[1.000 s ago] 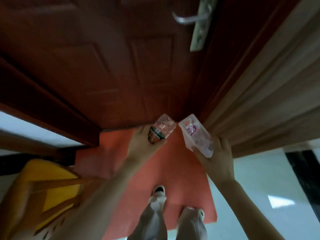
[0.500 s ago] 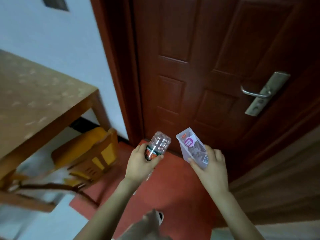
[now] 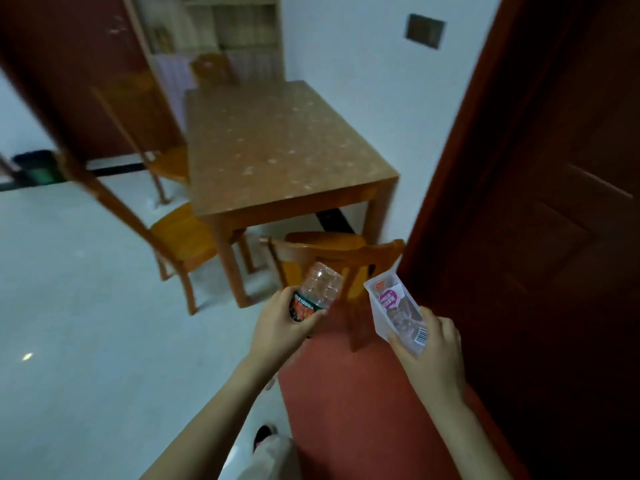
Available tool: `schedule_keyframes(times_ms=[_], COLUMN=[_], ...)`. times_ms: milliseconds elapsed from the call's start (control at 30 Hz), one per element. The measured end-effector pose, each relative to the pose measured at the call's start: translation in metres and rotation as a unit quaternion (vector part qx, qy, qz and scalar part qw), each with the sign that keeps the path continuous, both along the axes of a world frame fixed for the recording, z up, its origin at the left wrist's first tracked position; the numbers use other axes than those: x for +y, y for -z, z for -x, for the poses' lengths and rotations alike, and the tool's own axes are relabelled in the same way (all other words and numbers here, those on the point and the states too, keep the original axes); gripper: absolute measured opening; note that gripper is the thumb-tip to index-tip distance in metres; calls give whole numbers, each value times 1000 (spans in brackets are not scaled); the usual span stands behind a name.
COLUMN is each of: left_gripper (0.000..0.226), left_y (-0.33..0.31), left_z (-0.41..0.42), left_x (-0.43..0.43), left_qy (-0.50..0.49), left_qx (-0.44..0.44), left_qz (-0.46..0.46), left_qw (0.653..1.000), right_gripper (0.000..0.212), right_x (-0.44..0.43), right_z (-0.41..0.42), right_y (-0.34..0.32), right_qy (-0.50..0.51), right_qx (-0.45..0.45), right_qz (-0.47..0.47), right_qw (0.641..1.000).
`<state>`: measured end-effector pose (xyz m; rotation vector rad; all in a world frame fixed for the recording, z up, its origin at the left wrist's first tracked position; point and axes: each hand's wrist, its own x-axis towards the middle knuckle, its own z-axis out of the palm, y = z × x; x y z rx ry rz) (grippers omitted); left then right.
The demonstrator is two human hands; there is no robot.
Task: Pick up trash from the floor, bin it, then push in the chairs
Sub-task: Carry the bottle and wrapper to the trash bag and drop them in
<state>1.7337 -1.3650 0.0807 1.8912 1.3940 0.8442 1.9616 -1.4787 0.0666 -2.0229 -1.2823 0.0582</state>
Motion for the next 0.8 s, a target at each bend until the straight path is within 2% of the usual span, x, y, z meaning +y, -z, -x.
schedule_keyframes(times_ms=[233,467,633,800], left_gripper=[30,34,27,31], left_y=[4,14,19,8], left_z=[122,266,388,498], left_x=[-20,-24,-7,33], left_qy=[-146,-270,-328,-355], left_qx=[-27,-41,-43,-31], left_qz=[44,79,95,93], left_qw=[988,959,939,930], right_gripper=[68,65,74,67], right_x=[51,110,165,216], right_z=[109,255,380,479], right_y=[9,31,37,23], right_qy=[-141,-256,-309,-339], right_qx=[0,8,24,33], right_qz=[11,31,44,66], right_qw=[990,966,950,938])
